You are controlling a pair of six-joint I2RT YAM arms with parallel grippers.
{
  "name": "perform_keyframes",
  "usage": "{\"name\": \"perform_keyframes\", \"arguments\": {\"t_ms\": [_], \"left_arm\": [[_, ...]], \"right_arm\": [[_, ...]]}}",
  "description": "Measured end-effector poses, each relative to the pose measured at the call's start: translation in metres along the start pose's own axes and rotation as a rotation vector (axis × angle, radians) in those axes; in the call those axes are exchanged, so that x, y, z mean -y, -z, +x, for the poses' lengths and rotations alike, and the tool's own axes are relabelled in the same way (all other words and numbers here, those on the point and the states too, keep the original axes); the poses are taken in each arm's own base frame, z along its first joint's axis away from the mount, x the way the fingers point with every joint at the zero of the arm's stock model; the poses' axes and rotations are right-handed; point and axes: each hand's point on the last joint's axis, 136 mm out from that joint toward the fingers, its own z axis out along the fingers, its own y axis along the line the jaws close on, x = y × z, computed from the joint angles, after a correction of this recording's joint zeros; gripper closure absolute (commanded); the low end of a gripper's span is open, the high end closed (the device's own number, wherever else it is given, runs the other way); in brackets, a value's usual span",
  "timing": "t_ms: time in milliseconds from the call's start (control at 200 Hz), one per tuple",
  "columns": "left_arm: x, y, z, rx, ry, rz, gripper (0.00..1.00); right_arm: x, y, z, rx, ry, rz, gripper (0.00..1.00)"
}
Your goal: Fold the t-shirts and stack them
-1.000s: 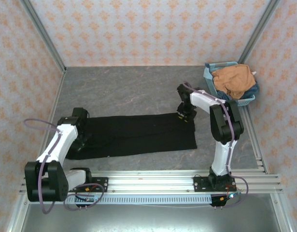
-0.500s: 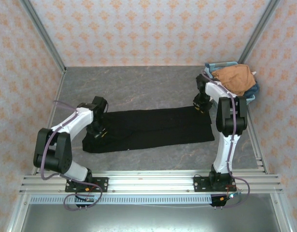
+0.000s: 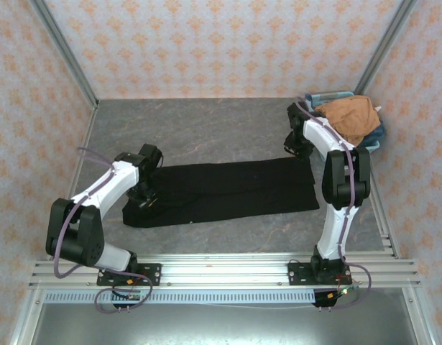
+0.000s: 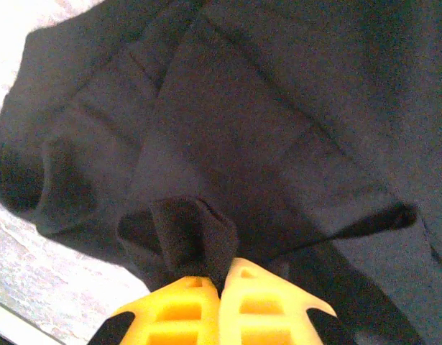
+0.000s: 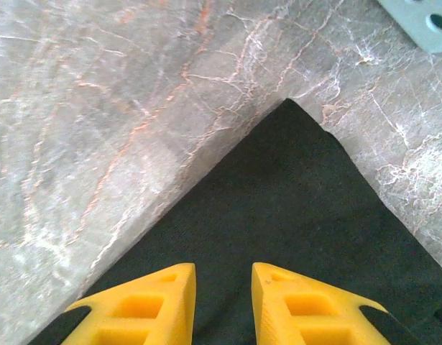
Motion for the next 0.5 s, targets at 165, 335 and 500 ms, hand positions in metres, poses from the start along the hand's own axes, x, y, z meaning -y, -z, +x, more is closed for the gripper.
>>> {"name": "perform_keyframes", "arguments": {"t_ms": [165,335,500], "left_arm": [[0.014,0.007,0.016,-0.016,-0.038,0.023,1.00],[0.044,0.026,0.017,0.019,-0.062,0.063,1.00],[0.058,0.035,0.020,0.046,-0.064,0.074,1.00]], "right_arm": [[-0.006,0.012,0.001,0.021,0.012,-0.023,0.73],[-0.005,0.013,0.005,0.013,0.026,-0.015,0.73],[-0.005,0.014,0.007,0.008,0.040,-0.011,0.73]]}}
